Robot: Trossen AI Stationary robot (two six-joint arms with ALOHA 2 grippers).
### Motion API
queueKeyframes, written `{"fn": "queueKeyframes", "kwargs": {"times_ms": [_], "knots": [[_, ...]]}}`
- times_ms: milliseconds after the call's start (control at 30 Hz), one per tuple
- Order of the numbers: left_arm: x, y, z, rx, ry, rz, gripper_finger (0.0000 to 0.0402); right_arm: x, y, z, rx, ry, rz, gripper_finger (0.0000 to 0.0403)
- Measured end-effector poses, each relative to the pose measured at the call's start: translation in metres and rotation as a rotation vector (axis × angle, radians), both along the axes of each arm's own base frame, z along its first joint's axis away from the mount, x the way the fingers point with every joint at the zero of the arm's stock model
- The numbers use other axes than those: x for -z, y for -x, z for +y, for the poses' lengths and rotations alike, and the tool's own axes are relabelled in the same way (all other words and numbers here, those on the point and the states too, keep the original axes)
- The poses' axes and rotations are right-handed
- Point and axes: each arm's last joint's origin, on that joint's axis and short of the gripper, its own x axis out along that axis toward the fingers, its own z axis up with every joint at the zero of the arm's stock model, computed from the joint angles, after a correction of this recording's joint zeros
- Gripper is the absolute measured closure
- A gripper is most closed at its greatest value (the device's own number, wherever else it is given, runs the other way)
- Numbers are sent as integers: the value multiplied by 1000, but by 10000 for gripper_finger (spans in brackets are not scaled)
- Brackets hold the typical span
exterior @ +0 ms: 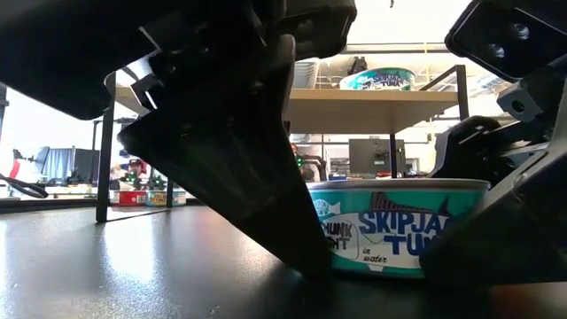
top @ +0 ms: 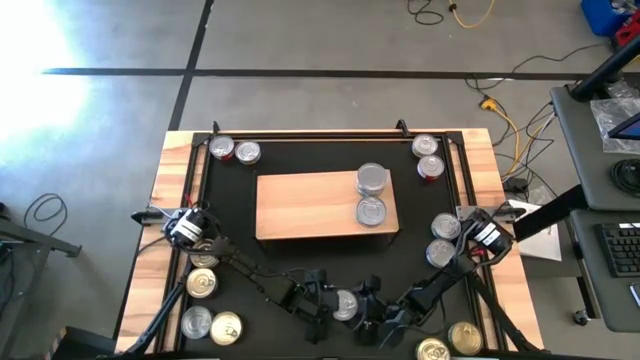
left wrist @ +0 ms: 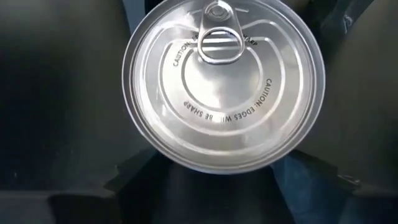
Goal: Stack canned seafood by type on shelf
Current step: Stack the green blue tuna can on top of the green blue tuna can on the shelf
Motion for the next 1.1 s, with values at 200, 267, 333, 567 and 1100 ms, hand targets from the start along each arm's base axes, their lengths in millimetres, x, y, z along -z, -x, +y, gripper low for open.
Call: {"fn": "queueKeyframes", "kwargs": {"times_ms": [200, 267, 333, 567, 1100], "knots": [[-1, -2, 2, 67, -76, -24, 89, 0, 0, 0, -3, -1, 2, 18], [-1, -4, 4, 63, -80, -29, 90, 0, 0, -1, -3, -1, 2, 18], [-1, -6, 8, 58, -75, -31, 93, 0, 0, -1, -2, -1, 2, 18], [-2, -11, 15, 58, -55, -16, 85, -2, -8, -6, -10, -9, 29, 18], [0, -11, 19, 59, -35, -6, 57, -2, -10, -10, 32, 13, 23, 18]]}}
